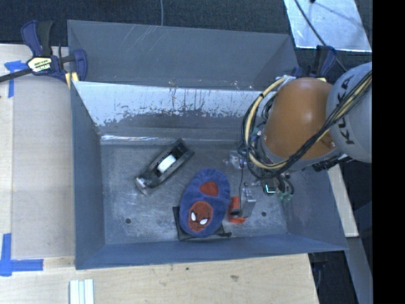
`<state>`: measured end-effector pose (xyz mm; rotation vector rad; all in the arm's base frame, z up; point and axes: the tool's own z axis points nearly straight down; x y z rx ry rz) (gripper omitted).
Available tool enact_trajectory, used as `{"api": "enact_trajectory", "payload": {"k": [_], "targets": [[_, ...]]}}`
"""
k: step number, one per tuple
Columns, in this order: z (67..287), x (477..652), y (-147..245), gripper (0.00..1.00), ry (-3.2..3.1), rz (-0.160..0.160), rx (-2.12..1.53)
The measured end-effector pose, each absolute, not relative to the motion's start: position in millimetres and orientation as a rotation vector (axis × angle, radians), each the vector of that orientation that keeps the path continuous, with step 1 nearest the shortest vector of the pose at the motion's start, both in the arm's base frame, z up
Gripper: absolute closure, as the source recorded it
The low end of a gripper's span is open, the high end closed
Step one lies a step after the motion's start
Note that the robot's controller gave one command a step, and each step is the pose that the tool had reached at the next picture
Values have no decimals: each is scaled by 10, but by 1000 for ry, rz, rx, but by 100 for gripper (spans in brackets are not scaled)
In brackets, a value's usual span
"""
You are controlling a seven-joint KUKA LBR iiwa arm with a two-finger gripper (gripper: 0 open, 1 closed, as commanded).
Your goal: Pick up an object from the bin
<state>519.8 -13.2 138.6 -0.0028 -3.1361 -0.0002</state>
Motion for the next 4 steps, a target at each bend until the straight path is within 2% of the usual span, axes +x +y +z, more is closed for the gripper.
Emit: {"api": "enact_trajectory", "payload": {"k": [1, 2, 3, 4], "targets": [[705, 5014, 136, 0, -3152, 2, -122], [994, 4948, -178, 0, -3147, 2, 119], [988, 4945, -171, 100, -3145, 1, 121], [2070, 5172, -266, 100, -3152, 3, 106]]}}
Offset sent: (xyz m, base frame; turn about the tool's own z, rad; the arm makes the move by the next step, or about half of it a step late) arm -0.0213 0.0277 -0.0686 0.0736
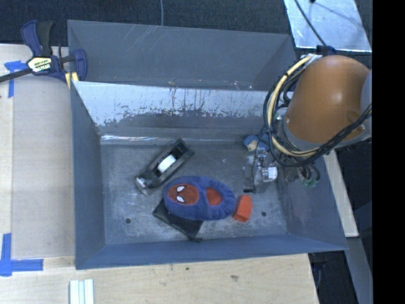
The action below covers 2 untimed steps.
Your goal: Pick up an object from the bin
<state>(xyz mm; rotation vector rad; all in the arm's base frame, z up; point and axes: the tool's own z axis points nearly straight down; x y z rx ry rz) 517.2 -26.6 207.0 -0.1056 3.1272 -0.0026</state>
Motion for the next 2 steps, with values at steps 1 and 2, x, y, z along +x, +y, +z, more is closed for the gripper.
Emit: {"api": "enact_trajectory", "payload": {"k": [1, 2], "targets": [[2024, 5150, -263, 0, 3137, -1, -105], [781, 4919, -215, 0, 3121, 0, -344]]}}
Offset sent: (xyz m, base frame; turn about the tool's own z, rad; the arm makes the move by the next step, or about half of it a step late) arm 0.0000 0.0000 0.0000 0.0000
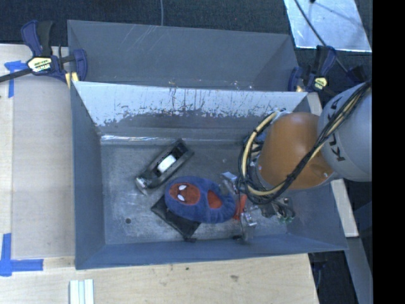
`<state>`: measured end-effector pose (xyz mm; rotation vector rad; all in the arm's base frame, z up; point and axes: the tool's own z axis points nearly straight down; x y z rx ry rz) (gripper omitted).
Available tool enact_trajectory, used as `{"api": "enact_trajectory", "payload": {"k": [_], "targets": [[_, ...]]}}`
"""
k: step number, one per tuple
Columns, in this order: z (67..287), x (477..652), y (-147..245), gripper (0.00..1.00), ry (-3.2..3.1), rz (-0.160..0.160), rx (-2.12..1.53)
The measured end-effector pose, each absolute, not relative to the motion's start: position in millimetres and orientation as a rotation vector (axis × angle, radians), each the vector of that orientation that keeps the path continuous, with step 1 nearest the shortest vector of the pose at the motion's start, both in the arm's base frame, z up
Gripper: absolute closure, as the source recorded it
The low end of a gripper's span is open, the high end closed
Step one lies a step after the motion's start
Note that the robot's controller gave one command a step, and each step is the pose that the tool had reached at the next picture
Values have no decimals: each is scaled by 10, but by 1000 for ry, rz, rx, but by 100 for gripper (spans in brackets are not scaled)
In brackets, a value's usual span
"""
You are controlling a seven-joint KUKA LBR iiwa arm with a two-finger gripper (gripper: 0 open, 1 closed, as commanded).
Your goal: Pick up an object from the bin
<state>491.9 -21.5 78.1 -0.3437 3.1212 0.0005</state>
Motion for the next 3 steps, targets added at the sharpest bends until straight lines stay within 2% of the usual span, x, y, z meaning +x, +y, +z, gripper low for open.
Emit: {"api": "enact_trajectory", "payload": {"k": [1, 2, 3], "targets": [[814, 4927, -216, 100, 3121, -1, -344], [1969, 5360, -210, 100, 3113, -3, -315], [2603, 5385, -164, 100, 3120, -2, -254]]}}
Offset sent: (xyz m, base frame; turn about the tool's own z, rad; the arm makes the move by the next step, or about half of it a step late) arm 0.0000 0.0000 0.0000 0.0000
